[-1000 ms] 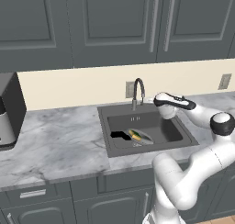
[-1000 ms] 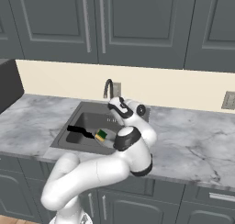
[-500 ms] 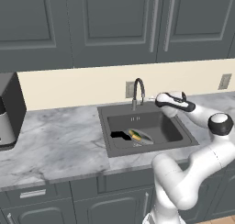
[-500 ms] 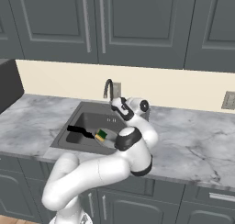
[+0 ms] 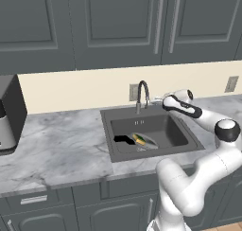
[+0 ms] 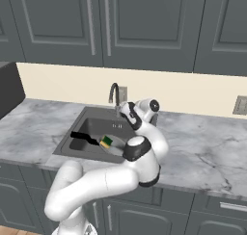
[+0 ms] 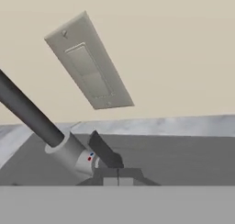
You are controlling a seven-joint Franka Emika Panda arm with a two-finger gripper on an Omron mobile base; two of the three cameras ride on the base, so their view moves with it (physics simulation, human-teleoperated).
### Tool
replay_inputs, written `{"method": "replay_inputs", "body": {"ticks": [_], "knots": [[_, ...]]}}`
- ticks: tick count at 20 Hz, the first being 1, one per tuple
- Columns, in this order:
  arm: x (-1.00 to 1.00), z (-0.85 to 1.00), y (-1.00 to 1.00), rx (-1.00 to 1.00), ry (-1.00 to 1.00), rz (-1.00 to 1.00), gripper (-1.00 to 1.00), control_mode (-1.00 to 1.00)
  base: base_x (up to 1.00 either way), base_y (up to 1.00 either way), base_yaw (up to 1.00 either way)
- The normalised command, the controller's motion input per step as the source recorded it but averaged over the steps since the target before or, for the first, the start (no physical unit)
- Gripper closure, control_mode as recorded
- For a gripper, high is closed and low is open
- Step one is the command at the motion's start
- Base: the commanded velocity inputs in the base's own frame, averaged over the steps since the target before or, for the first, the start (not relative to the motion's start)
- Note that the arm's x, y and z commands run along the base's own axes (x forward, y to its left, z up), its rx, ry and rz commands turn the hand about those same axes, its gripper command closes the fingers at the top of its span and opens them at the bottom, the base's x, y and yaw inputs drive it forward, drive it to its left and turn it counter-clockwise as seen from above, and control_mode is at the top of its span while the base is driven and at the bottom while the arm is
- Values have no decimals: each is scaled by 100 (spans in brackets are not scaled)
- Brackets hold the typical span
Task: Pick the pan and sponge and place them into the sink. Then turn on the water.
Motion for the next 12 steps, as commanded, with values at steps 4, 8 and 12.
{"method": "replay_inputs", "body": {"ticks": [4, 8, 12], "knots": [[-21, -9, -5, -3, 3, -5, 100, -100, 0, 0, 0], [-23, 6, 1, -2, 0, -3, 100, -100, 0, 0, 0], [-20, 22, 16, 0, -8, 0, -100, -100, 0, 0, 0]]}}
